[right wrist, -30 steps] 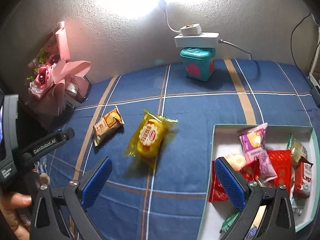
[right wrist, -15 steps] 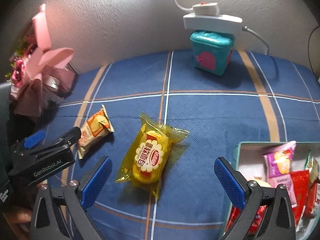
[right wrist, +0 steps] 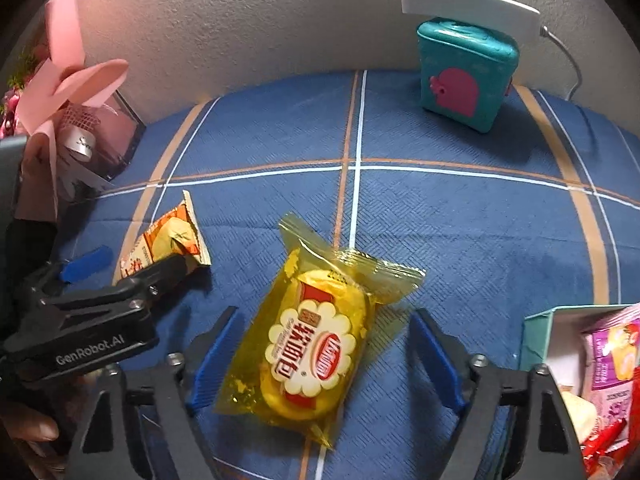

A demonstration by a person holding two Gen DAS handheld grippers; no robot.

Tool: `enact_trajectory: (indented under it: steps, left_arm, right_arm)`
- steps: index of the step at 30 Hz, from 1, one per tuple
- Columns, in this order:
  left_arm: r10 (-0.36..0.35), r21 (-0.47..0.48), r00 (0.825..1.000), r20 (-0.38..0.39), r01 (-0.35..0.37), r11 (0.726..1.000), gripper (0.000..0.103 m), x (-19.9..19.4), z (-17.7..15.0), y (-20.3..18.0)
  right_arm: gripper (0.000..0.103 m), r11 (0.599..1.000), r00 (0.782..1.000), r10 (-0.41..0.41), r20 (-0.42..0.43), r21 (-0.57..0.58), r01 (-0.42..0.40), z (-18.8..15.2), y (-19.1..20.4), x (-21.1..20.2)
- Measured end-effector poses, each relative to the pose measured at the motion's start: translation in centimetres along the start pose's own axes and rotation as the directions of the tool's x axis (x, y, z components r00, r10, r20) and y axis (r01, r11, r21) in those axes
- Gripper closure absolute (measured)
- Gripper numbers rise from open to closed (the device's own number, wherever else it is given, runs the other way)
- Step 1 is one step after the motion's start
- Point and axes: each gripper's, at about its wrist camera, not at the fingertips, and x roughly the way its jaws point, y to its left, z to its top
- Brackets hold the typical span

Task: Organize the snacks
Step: 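Close the right gripper on the yellow soft-bread packet while the left gripper grasps the roll packet, then carry both packets into the tray and open both grippers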

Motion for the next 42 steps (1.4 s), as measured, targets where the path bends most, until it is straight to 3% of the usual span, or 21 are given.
enact_trajectory:
  steps: [5, 10, 14, 19, 29, 42]
  left_arm:
    - [-0.019, 0.005, 1.000, 0.010, 0.019, 1.000, 0.024, 0.2, 0.0, -0.1]
    - [-0.041, 0.003, 0.999, 0.011, 0.041, 0.999, 0.044, -0.4, -0.2, -0.6]
    - [-0.043, -0.030, 0.999, 0.003, 0.043, 0.999, 0.047, -0.5, -0.4, -0.5]
    - [-0.063, -0.116, 0.998, -0.007, 0.062, 0.991, 0.060, -1.0, -0.7, 0.2]
    - [-0.060, -0.241, 0.998, -0.025, 0.052, 0.969, 0.062, -2.9, -2.1, 0.0]
    - [-0.061, -0.363, 0.998, 0.030, 0.068, 0.929, 0.062, -10.2, -6.0, -2.3]
  right_arm:
    - [0.037, 0.999, 0.999, 0.032, -0.002, 0.007, -0.032, 0.1, 0.2, 0.5]
    - [0.045, 0.999, 0.999, 0.033, -0.003, 0.018, -0.033, 0.1, 0.2, 0.5]
    - [0.054, 0.999, 0.999, 0.039, -0.008, 0.032, -0.039, 0.1, -0.3, 0.4]
    - [0.058, 0.998, 0.999, 0.044, -0.015, 0.042, -0.044, 0.1, -0.6, -0.1]
    - [0.059, 0.998, 0.998, 0.051, -0.024, 0.048, -0.050, -0.8, -0.7, -2.8]
    - [0.059, 0.998, 0.999, 0.042, 0.021, 0.046, -0.043, -3.1, -1.1, -9.8]
